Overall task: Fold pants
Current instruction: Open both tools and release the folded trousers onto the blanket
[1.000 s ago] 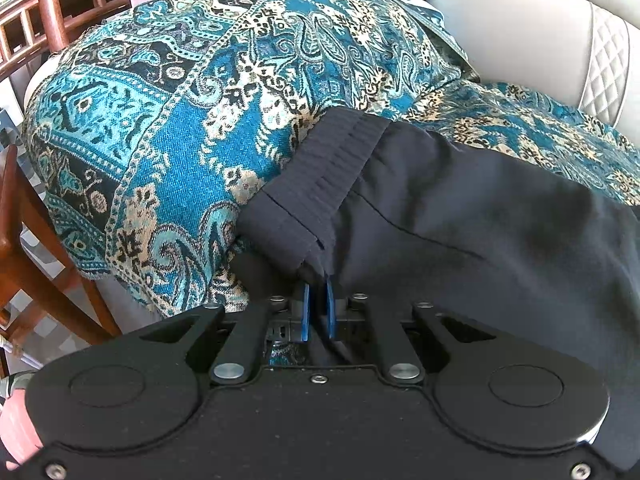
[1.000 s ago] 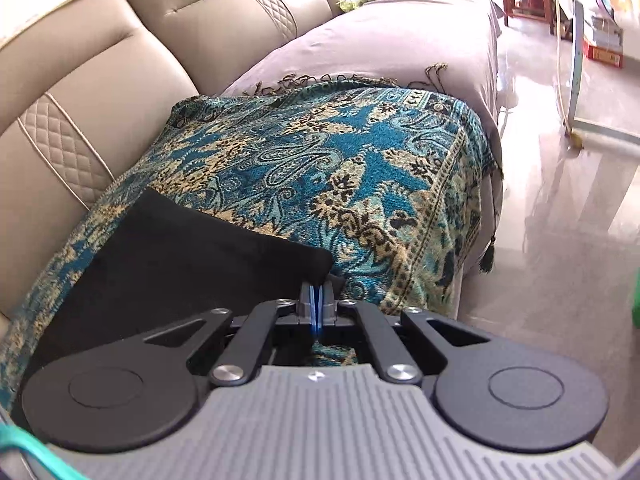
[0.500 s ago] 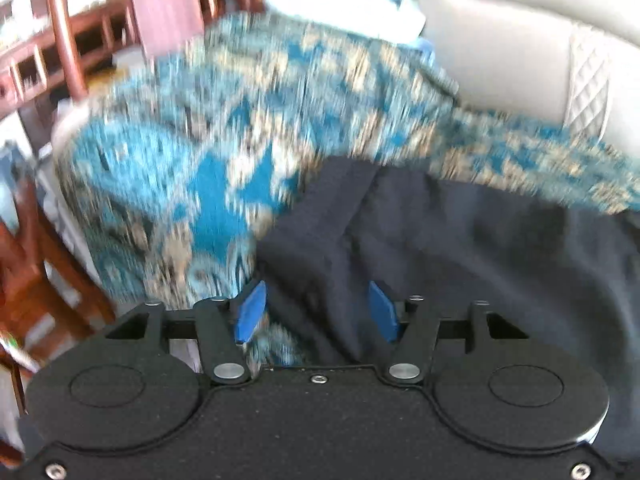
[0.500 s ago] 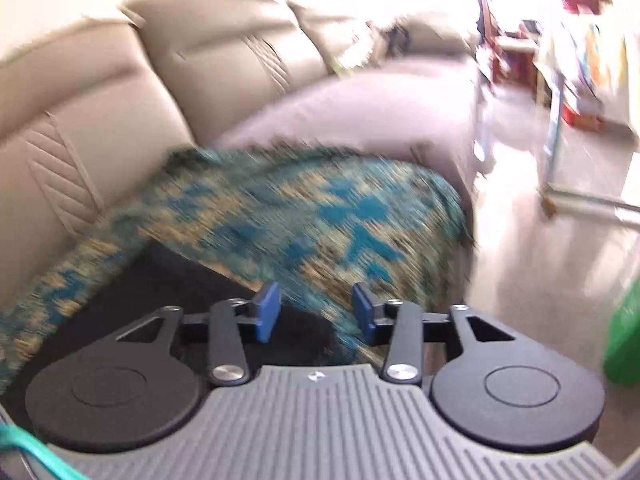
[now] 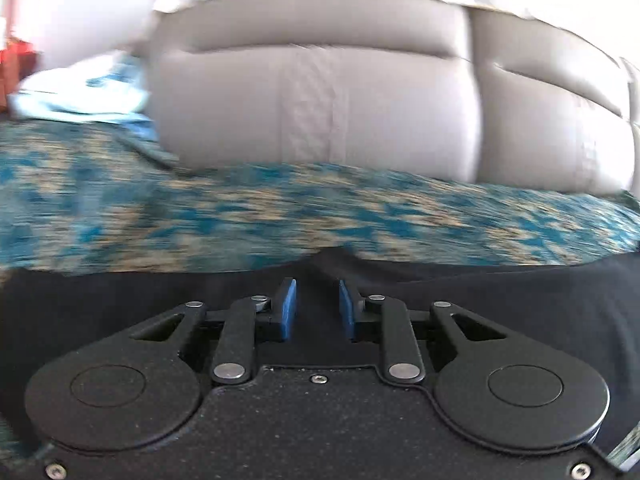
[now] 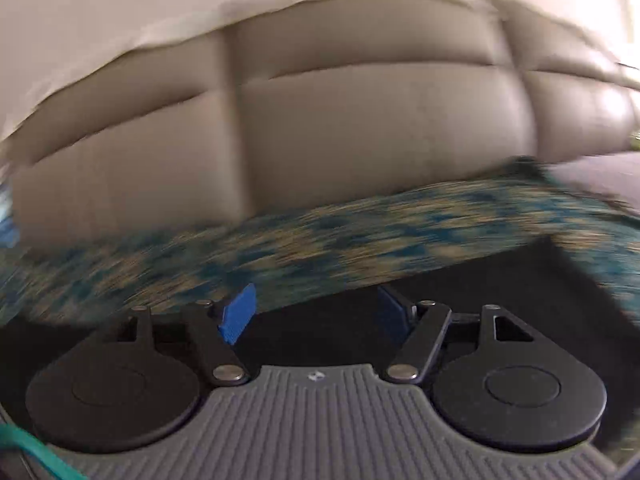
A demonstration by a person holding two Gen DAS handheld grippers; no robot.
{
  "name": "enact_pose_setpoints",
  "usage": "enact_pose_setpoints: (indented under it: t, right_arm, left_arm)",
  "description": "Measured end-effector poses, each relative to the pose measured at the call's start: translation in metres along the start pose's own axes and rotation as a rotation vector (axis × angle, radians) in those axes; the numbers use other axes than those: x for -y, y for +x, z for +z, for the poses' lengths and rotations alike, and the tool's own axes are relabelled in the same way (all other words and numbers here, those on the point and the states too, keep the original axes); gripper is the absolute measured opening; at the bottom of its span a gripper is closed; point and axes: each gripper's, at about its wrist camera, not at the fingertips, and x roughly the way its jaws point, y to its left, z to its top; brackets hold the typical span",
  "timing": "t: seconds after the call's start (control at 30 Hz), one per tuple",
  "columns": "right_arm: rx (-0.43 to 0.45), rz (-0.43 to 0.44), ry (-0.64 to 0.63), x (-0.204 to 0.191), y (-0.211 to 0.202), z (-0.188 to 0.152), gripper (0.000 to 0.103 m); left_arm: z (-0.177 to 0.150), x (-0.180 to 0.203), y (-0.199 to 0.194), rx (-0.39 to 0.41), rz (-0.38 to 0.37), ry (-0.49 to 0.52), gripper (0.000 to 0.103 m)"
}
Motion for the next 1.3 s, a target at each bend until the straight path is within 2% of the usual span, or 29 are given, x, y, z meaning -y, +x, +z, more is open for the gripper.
enact_pose_setpoints:
  t: [0.1,0.17,0.23,0.3,0.43,0.53,0.57,0.63,0.73,0.83,1.0,1.2,1.3]
  right_arm:
    - [-0.081,0.143,-0.018,-0.036,0.017,-0.013,0.079]
    - [-0.131,0.214,-0.044,-0.056,0.023,-0.023,0.079]
    - [-0.155,0.258,-0.109,-0.076,0.025,-0.032,0.079]
    - [-0.167,0.275,-0.177,-0.088,0.025,-0.039,0.079]
    - [-0.165,0.237,-0.281,-0.096,0.025,-0.048,0.082]
    - [-0.14,0.131,-0.304,-0.086,0.026,-0.048,0.084]
    - [-0.14,0.084,-0.292,-0.079,0.027,-0.046,0.088]
    - [-0.147,-0.01,-0.223,-0.062,0.025,-0.042,0.091]
    - [-0.129,-0.146,-0.133,-0.036,0.024,-0.036,0.091]
    - [-0.088,-0.193,-0.047,-0.014,0.014,-0.034,0.091]
    - [-0.027,-0.114,-0.022,-0.005,-0.007,-0.036,0.091]
    - [-0.026,-0.001,-0.084,-0.027,-0.015,-0.046,0.091]
    - [-0.044,0.064,-0.073,-0.038,-0.017,-0.054,0.091]
  left_arm:
    - [0.003,0.032,0.04,-0.024,0.017,0.055,0.022]
    - [0.005,0.039,0.065,-0.055,0.043,0.064,0.021]
    - [0.004,0.037,0.09,-0.089,0.075,0.044,0.021]
    - [0.007,0.036,0.102,-0.062,0.114,0.042,0.021]
    - [0.011,0.033,0.113,-0.062,0.147,0.033,0.021]
    - [0.013,0.03,0.118,-0.054,0.193,0.063,0.022]
    - [0.012,0.029,0.12,-0.053,0.211,0.072,0.023]
    - [0.014,0.025,0.122,-0.059,0.22,0.07,0.024]
    - [0.017,0.019,0.117,-0.081,0.213,0.033,0.028]
    - [0.017,0.016,0.108,-0.093,0.211,0.027,0.032]
    - [0.005,0.013,0.081,-0.084,0.196,0.048,0.042]
    - [-0.017,0.003,0.031,-0.061,0.172,0.017,0.049]
    - [-0.029,-0.003,0.003,-0.043,0.14,0.002,0.054]
